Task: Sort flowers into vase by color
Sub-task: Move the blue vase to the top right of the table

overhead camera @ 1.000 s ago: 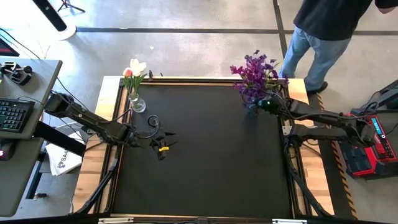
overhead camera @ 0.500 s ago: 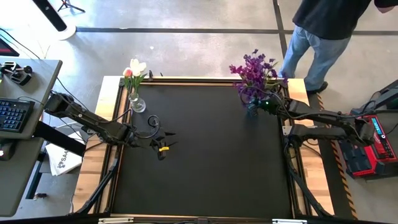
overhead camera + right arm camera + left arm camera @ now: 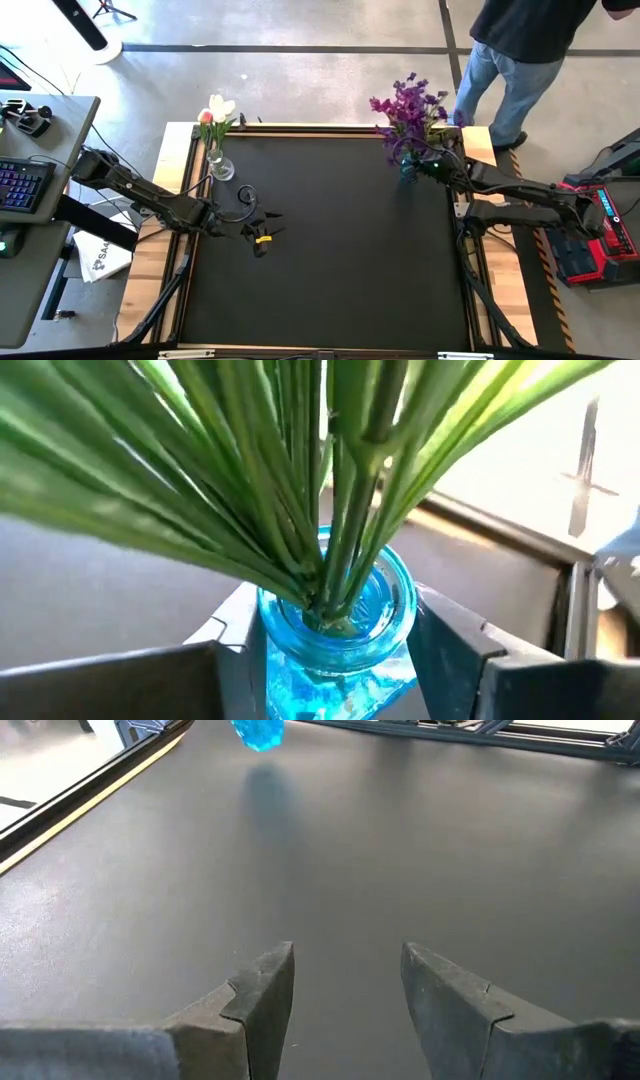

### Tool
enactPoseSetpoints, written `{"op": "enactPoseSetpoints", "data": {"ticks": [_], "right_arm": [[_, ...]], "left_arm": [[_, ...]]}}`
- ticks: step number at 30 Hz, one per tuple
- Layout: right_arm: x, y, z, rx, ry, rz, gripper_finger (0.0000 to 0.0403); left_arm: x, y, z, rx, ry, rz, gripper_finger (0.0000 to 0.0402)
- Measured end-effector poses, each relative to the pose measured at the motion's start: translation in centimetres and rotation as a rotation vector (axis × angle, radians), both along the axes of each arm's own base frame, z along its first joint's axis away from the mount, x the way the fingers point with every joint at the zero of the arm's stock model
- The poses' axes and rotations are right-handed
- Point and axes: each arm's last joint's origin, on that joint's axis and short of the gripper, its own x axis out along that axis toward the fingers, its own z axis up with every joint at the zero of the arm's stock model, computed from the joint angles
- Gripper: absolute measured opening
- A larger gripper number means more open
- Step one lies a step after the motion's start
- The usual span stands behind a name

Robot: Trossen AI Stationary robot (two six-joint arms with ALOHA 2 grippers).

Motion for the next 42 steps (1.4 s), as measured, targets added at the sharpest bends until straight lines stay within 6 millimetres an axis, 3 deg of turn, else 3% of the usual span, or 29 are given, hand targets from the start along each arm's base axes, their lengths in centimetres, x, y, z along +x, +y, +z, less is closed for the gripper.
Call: {"op": "enactPoseSetpoints", "data": {"ticks": [10, 27, 32, 42], "right_arm": [[1.4, -1.0, 1.8, -0.232, -0.070, 0.018, 0.0147], [3.4, -3.0, -2.2, -0.111, 0.088, -0.052, 0.0155], [3.2, -3.0, -2.3, -0.094, 0.085, -0.072, 0.0182], [3.2, -2.9, -2.4, -0.077, 0.093, -0.057, 0.0282]], "left_arm": [[0.0, 0.0, 0.0, 0.000, 0.000, 0.000, 0.0172], [0.0, 0.0, 0.0, 0.000, 0.001, -0.001, 0.0172], [0.0, 0.0, 0.0, 0.000, 0.000, -0.001, 0.0172], [0.0, 0.0, 0.0, -0.002, 0.000, 0.000, 0.0172]]}}
